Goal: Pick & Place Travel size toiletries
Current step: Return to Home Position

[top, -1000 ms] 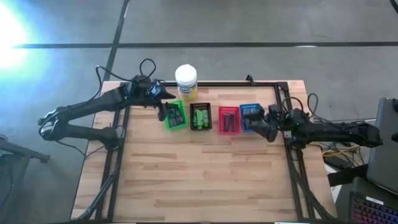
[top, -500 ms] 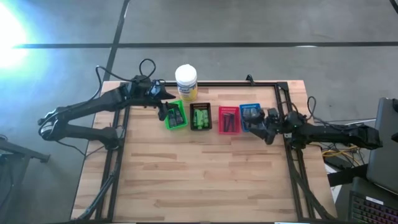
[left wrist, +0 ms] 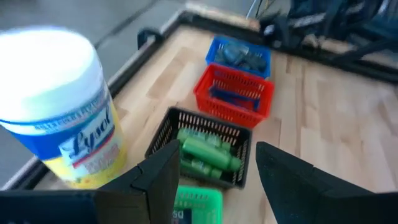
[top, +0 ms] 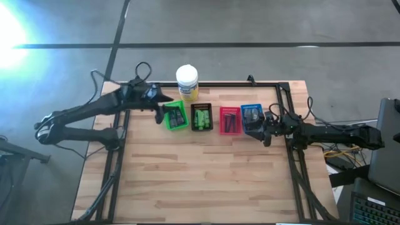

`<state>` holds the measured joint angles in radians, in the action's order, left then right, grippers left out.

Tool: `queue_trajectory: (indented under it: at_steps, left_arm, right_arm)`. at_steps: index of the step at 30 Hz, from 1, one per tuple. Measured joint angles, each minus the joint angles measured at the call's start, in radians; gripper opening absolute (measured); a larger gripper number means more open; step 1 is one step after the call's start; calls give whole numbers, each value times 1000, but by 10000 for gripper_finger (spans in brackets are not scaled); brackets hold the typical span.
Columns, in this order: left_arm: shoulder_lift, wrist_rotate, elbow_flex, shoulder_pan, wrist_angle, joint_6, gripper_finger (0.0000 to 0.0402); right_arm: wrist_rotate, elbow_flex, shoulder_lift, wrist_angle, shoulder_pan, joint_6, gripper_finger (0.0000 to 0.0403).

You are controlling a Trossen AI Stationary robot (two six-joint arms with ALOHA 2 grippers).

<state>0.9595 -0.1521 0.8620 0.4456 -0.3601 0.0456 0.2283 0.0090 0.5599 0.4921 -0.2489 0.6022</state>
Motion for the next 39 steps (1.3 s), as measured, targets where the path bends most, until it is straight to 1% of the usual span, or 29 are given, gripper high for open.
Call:
queue_trajectory:
  at_steps: [4, 8, 14, 17, 19, 20, 25, 27, 32, 33, 35, 39]
  left_arm:
    - [-170, 6, -110, -8, -2, 0, 213]
    - [-371, 5, -234, -60, 1, 0, 213]
    - [-555, 6, -335, -226, -6, 8, 213]
    - [-655, 17, -398, -319, 32, -68, 213]
    - [-726, 20, -457, -364, 101, -123, 213]
    - [-763, 23, -488, -378, 143, -127, 213]
    - [-910, 20, -652, -401, 330, -90, 213]
    - [-953, 14, -708, -401, 447, -73, 213]
    - [-958, -2, -840, -404, 738, -10, 213]
    - [-958, -6, -853, -406, 754, 7, 213]
    - [-958, -13, -852, -408, 735, 31, 213]
    - [-958, -10, -853, -408, 744, 38, 213]
  right_arm:
    - [0, 0, 0, -3, 0, 0, 265]
    - [0, 0, -1, -5, 0, 0, 257]
    - [0, 0, 0, -9, 0, 0, 244]
    - [0, 0, 0, -11, 0, 0, 239]
    - [-1, 0, 0, -12, 0, 0, 235]
    - [-1, 0, 0, -12, 0, 0, 233]
    - [-1, 0, 0, -13, 0, 0, 225]
    - [-1, 0, 0, -16, 0, 0, 224]
    - [-2, 0, 0, -18, 0, 0, 231]
    - [-2, 0, -1, -18, -1, 0, 234]
    - [-3, 0, 0, -17, -1, 0, 240]
    - [-3, 0, 0, -17, 0, 0, 254]
